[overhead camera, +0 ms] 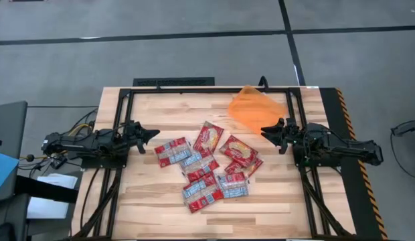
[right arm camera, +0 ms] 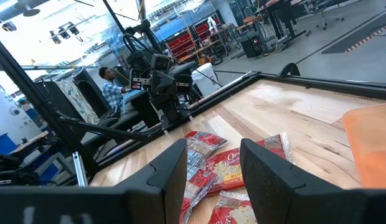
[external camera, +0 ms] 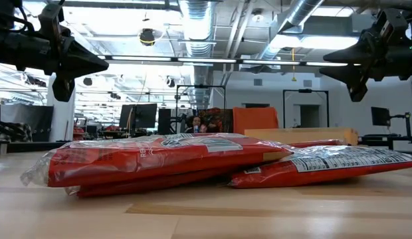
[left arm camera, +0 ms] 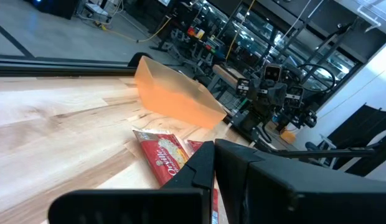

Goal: Sort popcorn bags into baskets

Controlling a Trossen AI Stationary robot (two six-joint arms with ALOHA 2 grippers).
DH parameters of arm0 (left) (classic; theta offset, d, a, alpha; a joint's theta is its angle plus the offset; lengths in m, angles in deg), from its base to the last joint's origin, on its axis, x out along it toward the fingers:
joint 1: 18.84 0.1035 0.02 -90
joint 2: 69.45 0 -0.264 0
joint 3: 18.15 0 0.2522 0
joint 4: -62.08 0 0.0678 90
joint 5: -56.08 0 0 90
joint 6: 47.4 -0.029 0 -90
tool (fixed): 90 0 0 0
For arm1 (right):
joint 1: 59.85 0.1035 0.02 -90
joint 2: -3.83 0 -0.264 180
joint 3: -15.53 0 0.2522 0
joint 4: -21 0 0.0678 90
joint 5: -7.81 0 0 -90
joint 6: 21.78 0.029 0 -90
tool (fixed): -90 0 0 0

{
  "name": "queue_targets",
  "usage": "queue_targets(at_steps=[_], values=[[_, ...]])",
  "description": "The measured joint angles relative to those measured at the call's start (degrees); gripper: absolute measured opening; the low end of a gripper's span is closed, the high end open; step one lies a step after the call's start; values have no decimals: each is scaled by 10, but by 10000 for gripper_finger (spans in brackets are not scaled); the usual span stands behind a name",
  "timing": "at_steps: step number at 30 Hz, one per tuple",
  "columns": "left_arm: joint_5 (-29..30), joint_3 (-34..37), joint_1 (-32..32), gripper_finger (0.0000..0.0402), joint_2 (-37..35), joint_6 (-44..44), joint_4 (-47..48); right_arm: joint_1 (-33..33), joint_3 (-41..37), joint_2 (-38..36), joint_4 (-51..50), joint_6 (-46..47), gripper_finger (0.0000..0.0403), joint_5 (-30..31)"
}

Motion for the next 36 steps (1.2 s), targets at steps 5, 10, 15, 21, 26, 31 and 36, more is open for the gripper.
queue_targets(at_steps=[5, 10, 15, 21, 26, 31, 36], values=[[37, 0, 0, 0, 0, 15, -21, 0, 0, 0, 0, 0, 169, 0], [38, 0, 0, 0, 0, 108, -22, 0, 0, 0, 0, 0, 171, 0], [45, 0, 0, 0, 0, 128, -22, 0, 0, 0, 0, 0, 175, 0], [99, 0, 0, 0, 0, 150, 0, -3, 0, 0, 0, -29, 173, 5], [155, 0, 0, 0, 0, 161, -3, -5, 0, 0, 0, -40, 169, 3], [164, 0, 0, 0, 0, 164, -11, -5, 0, 0, 4, -40, 171, 2], [193, 0, 0, 1, 0, 200, -26, -4, 0, 0, 6, 39, 175, 2]])
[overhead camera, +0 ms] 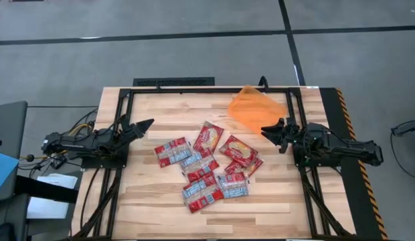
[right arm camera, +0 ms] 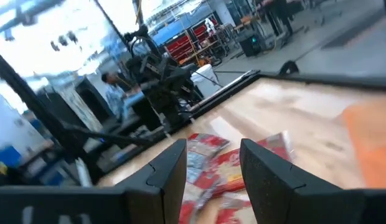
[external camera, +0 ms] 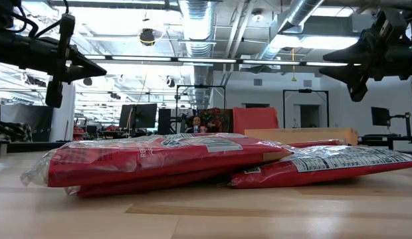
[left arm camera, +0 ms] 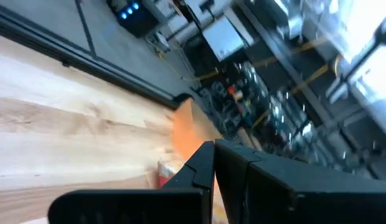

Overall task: Sort popcorn bags into baskets
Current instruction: Put the popcorn bag into the orange transparent bin

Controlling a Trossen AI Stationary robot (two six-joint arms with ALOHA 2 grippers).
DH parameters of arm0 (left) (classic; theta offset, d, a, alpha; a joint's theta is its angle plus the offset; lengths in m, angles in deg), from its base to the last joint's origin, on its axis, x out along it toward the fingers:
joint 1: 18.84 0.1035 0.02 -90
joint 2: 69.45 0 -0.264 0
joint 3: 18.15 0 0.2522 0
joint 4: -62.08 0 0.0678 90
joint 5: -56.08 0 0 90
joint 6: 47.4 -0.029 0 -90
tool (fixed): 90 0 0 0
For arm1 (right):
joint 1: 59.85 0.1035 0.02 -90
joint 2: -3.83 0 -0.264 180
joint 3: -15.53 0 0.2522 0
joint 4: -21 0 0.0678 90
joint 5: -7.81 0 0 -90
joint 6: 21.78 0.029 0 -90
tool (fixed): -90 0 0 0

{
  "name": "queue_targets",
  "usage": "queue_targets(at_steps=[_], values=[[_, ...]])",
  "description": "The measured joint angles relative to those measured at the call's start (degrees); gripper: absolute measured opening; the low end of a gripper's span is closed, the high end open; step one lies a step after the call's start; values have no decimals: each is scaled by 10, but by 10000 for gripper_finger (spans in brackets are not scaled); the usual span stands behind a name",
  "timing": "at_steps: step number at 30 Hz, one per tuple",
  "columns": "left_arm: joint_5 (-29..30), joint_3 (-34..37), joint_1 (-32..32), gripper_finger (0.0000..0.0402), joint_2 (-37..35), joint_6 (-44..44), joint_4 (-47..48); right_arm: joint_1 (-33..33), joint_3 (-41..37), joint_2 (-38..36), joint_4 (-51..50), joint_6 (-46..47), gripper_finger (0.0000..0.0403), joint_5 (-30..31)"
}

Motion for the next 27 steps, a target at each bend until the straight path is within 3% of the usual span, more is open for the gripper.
queue_targets(at_steps=[5, 11, 17, 22, 27], values=[[-12, -3, 0, 44, 0, -67, -81, 0, 0, 0, 1, 79, 175, 0], [-35, -49, 0, 160, 27, -152, -135, 0, 0, 0, 3, 116, 170, 0], [-150, -136, 0, 251, 144, -125, -116, -1, 7, 0, -3, 141, 167, 0], [-175, -262, 2, 256, 305, -108, 40, -4, 22, 0, -1, 117, 170, -1], [-285, -384, 41, 246, 448, -62, 303, -4, 28, 0, -4, 59, 173, -1]])
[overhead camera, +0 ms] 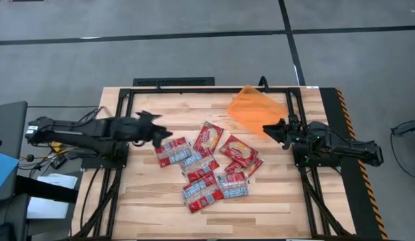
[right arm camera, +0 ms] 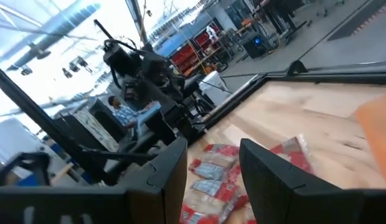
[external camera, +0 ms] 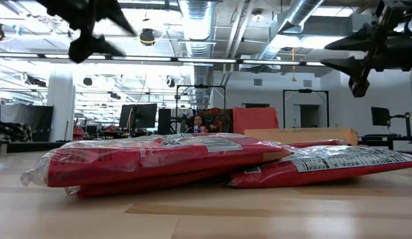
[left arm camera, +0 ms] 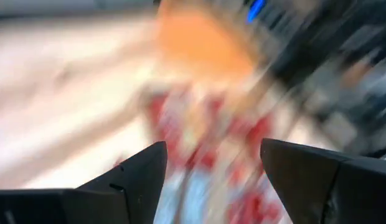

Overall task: Sort popcorn bags into baskets
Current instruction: Put the popcorn bag into the orange transparent bin

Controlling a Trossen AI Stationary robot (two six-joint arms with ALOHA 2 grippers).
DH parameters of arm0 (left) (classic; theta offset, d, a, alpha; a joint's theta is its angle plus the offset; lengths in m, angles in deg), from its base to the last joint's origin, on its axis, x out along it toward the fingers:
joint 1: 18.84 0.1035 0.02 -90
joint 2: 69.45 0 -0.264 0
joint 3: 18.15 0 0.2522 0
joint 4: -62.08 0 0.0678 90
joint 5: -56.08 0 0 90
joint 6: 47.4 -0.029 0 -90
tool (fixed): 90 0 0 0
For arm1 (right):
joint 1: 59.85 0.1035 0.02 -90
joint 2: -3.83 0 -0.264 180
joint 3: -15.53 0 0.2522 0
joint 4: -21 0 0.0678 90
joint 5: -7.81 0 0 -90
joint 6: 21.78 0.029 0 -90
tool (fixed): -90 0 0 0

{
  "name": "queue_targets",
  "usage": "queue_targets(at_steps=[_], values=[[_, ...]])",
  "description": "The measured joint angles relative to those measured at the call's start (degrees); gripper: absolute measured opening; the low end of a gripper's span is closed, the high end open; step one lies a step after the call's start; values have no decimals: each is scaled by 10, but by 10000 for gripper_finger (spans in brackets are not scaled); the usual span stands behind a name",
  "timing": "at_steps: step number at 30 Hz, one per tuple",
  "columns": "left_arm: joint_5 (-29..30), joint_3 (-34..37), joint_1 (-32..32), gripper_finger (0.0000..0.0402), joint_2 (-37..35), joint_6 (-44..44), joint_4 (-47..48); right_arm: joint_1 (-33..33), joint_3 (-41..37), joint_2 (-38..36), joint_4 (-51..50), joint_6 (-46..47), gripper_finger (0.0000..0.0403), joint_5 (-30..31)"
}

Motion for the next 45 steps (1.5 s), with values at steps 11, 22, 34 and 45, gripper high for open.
queue_targets(at_steps=[11, 22, 34, 45], values=[[-274, -38, 169, 275, 182, -187, 67, 0, 2, 0, -77, 12, 179, 0], [-325, -39, 252, 296, 312, -378, 85, 0, 2, 0, -76, 12, 177, 0], [-383, -42, 253, 296, 449, -427, 64, 0, 2, 0, -77, 13, 164, 1], [-406, -41, 254, 152, 492, -457, 50, 0, 2, 0, -77, 14, 157, 1]])
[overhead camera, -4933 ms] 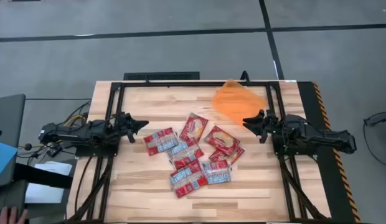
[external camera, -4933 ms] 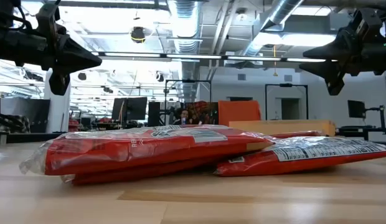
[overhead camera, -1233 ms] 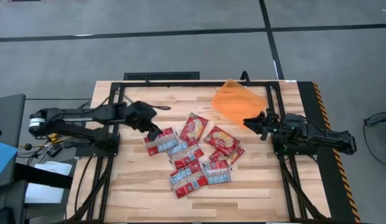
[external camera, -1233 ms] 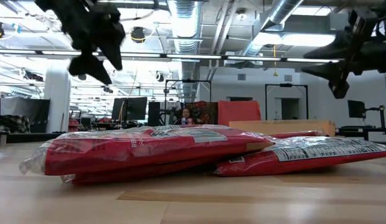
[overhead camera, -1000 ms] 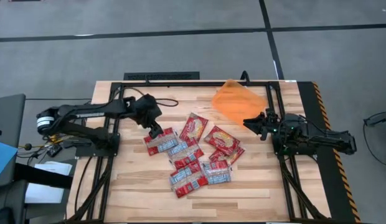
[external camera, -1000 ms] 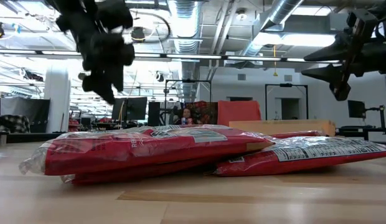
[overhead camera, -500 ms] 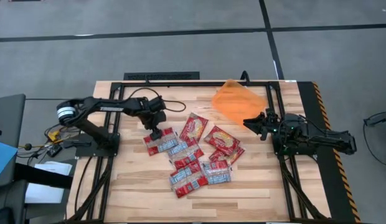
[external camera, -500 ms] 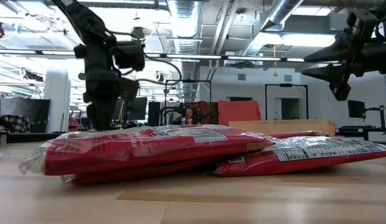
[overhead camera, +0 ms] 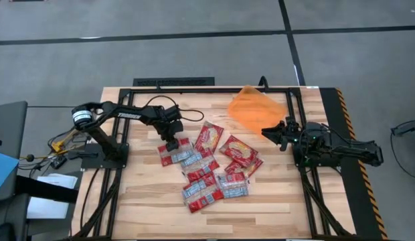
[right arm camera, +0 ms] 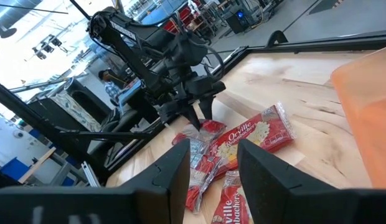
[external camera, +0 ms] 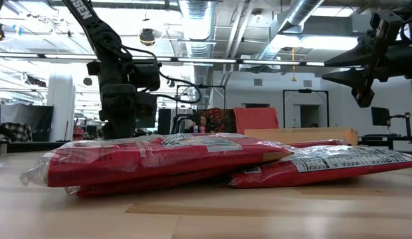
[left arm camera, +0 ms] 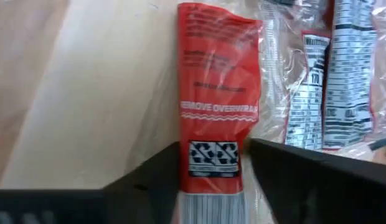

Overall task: Sort popcorn bags into baskets
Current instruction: Put the popcorn bag into the orange transparent bin

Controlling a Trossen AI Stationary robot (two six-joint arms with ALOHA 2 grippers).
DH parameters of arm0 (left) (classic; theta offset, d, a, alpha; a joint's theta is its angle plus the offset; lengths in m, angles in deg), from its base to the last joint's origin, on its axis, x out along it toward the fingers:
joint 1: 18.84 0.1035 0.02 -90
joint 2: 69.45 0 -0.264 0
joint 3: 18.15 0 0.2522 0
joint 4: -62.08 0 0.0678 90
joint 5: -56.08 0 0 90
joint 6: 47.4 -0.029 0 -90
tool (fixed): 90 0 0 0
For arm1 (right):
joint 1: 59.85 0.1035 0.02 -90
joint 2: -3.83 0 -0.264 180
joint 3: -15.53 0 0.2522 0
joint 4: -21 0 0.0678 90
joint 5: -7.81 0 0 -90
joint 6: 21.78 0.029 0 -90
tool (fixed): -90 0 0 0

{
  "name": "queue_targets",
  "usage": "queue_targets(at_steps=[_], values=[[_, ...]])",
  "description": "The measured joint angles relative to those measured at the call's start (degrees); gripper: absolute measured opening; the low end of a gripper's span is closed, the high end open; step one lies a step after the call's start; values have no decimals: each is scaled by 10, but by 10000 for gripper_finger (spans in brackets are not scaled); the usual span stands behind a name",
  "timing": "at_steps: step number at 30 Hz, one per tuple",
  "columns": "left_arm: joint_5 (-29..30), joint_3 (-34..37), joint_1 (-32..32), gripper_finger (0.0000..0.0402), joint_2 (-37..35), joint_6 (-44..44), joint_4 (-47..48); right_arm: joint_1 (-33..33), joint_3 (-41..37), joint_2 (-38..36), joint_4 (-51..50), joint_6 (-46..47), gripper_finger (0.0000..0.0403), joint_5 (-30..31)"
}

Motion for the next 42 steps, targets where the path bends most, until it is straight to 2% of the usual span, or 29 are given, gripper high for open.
queue_targets(at_steps=[5, 8, 13, 18, 25, 31, 37, 42], values=[[-5, 1, -1, 41, 2, 1, -1, 0, 0, 0, -2, 0, 150, 0], [-17, 2, -1, 12, 2, 27, 0, 0, 0, 0, -2, 0, 145, 0], [-51, -11, -1, 15, 5, 84, 21, 0, 0, 0, 6, -1, 137, 0], [-57, -69, -2, 6, 6, 123, 78, 0, 0, 0, 23, -1, 129, 0], [-22, -203, -1, 5, 5, 125, 178, 0, 0, 0, 89, -1, 129, 0], [-7, -333, -2, 5, 4, 152, 173, 0, 0, 0, 139, -2, 123, 0], [83, -413, 2, 3, 4, 188, 55, 0, 0, 0, 208, -2, 117, 13], [84, -432, 20, 2, 31, 243, -77, 0, 0, 0, 258, -15, 117, 17]])
